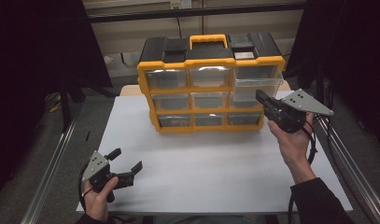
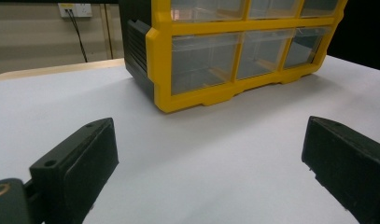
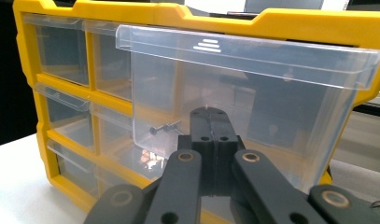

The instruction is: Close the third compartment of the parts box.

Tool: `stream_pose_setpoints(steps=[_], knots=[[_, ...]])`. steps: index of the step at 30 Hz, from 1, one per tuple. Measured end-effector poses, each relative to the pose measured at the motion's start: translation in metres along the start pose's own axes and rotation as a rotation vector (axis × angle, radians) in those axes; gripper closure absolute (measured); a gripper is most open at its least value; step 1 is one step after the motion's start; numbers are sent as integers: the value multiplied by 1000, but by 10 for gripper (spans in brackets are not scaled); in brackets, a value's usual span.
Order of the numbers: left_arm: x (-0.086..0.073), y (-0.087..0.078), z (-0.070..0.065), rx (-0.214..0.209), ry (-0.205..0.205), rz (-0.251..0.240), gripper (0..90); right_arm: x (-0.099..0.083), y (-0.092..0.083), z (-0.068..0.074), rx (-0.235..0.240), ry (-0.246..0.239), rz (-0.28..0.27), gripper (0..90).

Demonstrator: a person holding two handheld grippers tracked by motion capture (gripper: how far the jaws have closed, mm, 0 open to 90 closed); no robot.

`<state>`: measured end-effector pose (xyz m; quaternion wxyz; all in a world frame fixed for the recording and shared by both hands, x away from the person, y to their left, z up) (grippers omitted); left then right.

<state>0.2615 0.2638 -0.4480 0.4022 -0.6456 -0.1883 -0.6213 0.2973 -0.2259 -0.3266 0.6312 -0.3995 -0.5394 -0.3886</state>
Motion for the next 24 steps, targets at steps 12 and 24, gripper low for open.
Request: stream_pose_setpoints(steps=[12, 24], knots=[[0, 0, 0, 0, 1, 1, 35, 2, 8, -6, -20, 8, -5, 900], [0, -2, 0, 3, 7, 2, 35, 3, 18, -10, -35, 11, 5, 900]])
Point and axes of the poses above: each handheld gripper's, and its own axes: y roughly forward along the jaws, x roughly out of its top, z roughly to its left, the point moved 1 cm from there along y, roughly forward along the jaws, and after that the axes turned 10 degrees about y, right-handed, at the moved point
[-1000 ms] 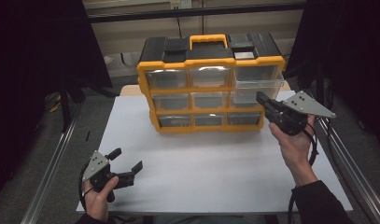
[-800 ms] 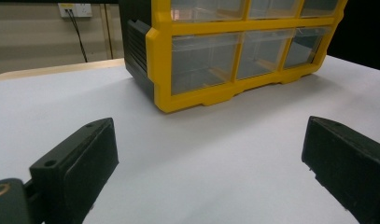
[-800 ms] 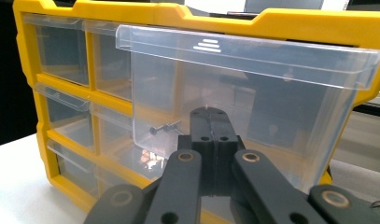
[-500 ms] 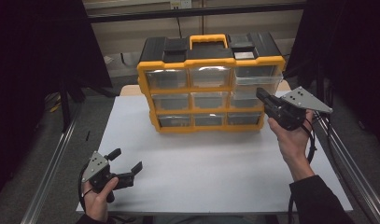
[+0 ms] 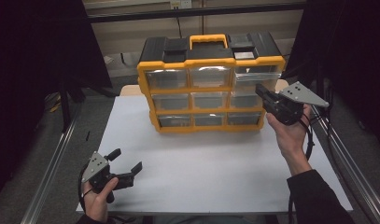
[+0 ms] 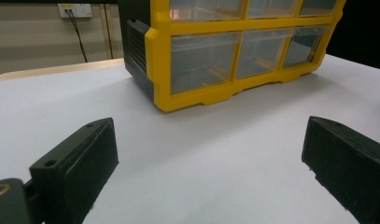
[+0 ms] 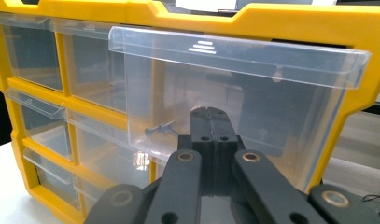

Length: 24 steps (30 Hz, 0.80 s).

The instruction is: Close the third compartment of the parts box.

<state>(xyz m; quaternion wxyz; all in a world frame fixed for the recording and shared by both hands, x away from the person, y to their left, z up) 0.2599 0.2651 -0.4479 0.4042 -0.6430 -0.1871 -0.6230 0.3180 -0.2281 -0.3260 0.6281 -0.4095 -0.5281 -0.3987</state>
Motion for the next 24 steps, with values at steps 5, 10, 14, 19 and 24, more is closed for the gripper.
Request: stream_pose_setpoints(steps=[5, 10, 14, 19, 24], knots=[[0, 0, 0, -1, -1, -1, 35, 0, 5, -1, -7, 3, -1, 900], [0, 0, 0, -3, -8, -3, 35, 0, 10, -3, -12, 13, -5, 900], [0, 0, 0, -7, -3, -5, 35, 1, 14, -4, -21, 14, -6, 900], [0, 0, 0, -6, -4, -5, 35, 2, 20, -5, -31, 10, -4, 900], [0, -1, -1, -4, -3, -4, 35, 3, 25, -6, -45, 3, -4, 900]])
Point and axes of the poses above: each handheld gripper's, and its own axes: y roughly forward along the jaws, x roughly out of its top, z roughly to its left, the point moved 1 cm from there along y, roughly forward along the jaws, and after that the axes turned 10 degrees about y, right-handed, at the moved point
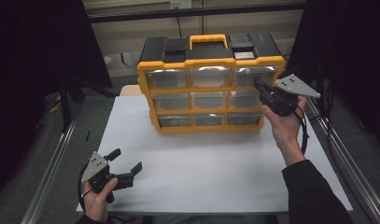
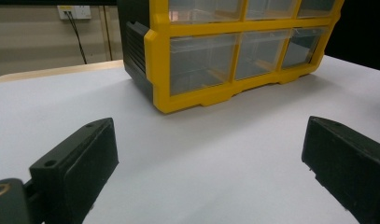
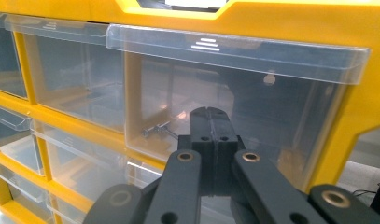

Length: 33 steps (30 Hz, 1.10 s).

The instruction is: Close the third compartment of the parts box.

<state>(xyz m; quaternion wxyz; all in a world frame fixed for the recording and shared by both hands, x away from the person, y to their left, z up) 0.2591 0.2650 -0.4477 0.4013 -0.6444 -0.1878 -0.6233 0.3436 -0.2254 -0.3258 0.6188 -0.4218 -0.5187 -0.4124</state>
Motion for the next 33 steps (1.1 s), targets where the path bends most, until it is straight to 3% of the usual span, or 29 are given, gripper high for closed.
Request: stream_pose_setpoints(steps=[33], knots=[[0, 0, -1, -8, 2, -10, 35, 0, 10, -2, -7, -1, 16, 881]])
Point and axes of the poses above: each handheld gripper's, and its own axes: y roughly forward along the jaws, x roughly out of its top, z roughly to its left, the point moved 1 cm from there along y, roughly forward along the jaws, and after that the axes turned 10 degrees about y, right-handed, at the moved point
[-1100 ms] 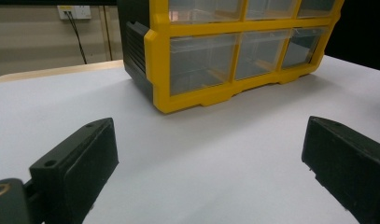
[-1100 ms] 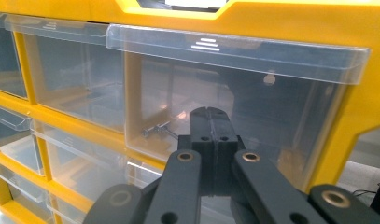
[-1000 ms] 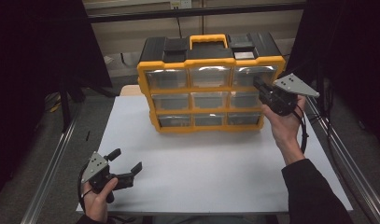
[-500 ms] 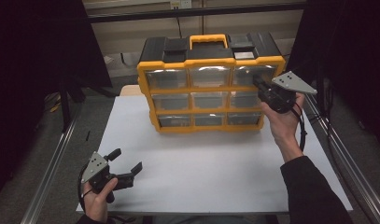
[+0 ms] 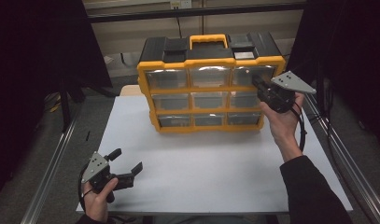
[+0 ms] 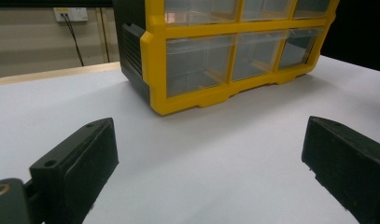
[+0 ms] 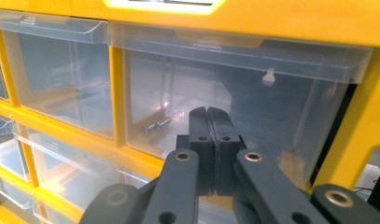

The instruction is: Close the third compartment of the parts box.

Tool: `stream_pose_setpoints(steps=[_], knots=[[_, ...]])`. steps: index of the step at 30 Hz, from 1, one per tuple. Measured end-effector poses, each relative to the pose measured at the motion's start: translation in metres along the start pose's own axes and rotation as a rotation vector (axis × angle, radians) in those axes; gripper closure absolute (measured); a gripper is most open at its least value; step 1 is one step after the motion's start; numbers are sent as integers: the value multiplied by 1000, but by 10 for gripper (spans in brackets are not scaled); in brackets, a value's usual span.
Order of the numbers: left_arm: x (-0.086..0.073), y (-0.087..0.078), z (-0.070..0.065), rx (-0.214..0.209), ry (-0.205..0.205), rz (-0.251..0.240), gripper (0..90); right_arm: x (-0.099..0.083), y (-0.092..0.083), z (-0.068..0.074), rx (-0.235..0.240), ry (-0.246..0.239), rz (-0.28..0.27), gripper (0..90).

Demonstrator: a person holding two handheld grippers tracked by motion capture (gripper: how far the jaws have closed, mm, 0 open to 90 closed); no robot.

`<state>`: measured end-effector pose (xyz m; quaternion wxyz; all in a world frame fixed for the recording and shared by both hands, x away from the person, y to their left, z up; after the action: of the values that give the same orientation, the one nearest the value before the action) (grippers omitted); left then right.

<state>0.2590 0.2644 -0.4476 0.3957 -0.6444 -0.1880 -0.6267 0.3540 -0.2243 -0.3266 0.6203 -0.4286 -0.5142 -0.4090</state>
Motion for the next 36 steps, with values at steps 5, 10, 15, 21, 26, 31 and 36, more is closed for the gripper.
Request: stream_pose_setpoints(steps=[5, 10, 15, 21, 26, 31, 36], knots=[[0, 0, 0, 0, 1, 0, 35, -3, -4, -1, 9, 10, 8, 818], [0, 0, 0, 2, 1, 2, 35, -7, -13, -1, 37, 11, -2, 626], [0, 0, 1, 1, 6, 0, 35, -13, -23, 1, 61, 12, -13, 402], [0, -1, 0, 7, 5, -4, 35, -23, -31, -3, 80, 62, 12, 172], [0, -1, 1, 11, 5, -1, 35, -33, -39, -6, 70, 75, 24, 43], [0, 0, 1, 3, 5, -6, 35, -40, -48, -4, 90, 62, 38, 22], [1, 0, 0, 4, 5, -9, 35, -49, -57, 1, 89, 54, 55, 22]])
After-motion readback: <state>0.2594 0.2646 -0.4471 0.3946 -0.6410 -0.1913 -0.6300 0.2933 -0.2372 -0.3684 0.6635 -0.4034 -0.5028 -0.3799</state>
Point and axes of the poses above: each handheld gripper's, and its own axes: y roughly forward along the jaws, x roughly out of its top, z roughly to its left, the point moved 1 cm from there along y, roughly forward along the jaws, and after that the axes turned 10 degrees about y, right-handed, at the moved point
